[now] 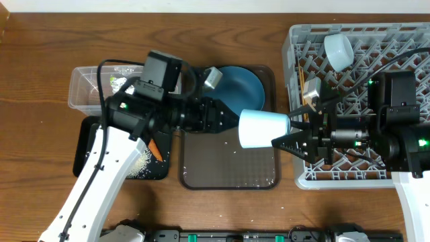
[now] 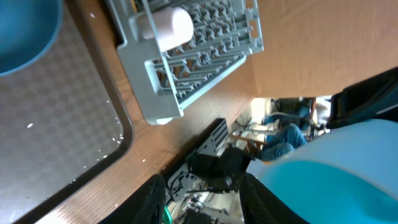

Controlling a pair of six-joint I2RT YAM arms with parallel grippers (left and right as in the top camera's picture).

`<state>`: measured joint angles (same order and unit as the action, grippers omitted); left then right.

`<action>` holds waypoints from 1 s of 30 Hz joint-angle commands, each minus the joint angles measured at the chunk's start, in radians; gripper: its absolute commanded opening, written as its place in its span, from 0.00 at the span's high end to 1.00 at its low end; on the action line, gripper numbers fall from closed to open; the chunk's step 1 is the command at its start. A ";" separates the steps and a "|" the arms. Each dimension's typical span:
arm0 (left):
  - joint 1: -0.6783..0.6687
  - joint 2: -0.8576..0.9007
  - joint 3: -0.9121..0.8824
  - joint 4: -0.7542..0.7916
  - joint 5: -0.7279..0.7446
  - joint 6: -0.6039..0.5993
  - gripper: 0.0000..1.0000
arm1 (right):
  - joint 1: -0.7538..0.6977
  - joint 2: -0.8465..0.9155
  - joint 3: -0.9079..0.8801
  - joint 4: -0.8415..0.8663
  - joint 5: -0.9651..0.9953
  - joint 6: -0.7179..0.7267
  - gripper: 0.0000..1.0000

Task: Sort waste into correct bins and load items into the dishwasher rack
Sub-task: 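Carry the light-blue cup with the right gripper to the dish rack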

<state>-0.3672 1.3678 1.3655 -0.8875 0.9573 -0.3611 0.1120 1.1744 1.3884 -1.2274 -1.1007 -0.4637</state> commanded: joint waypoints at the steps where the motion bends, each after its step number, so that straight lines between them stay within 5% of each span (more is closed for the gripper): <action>1: 0.038 -0.003 -0.008 -0.002 -0.010 0.017 0.57 | -0.014 0.002 0.022 -0.003 0.114 0.087 0.55; 5: 0.072 -0.003 -0.008 -0.002 -0.013 0.017 0.41 | -0.014 0.002 0.022 -0.009 0.369 0.232 0.59; 8: 0.079 -0.003 -0.008 -0.002 -0.036 0.017 0.19 | -0.014 0.002 0.022 -0.014 0.610 0.357 0.59; 15: 0.080 -0.003 -0.008 -0.002 -0.035 0.017 0.11 | -0.015 0.002 0.022 -0.085 1.152 0.595 0.59; 24: 0.080 -0.003 -0.008 -0.002 -0.035 0.017 0.06 | -0.083 0.005 0.022 -0.141 1.389 0.677 0.55; 30: 0.080 -0.003 -0.008 -0.002 -0.035 0.017 0.05 | -0.229 0.053 0.022 -0.129 1.329 0.673 0.56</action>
<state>-0.2905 1.3678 1.3647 -0.8886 0.9314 -0.3611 -0.0647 1.1973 1.3922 -1.3651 0.2180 0.1833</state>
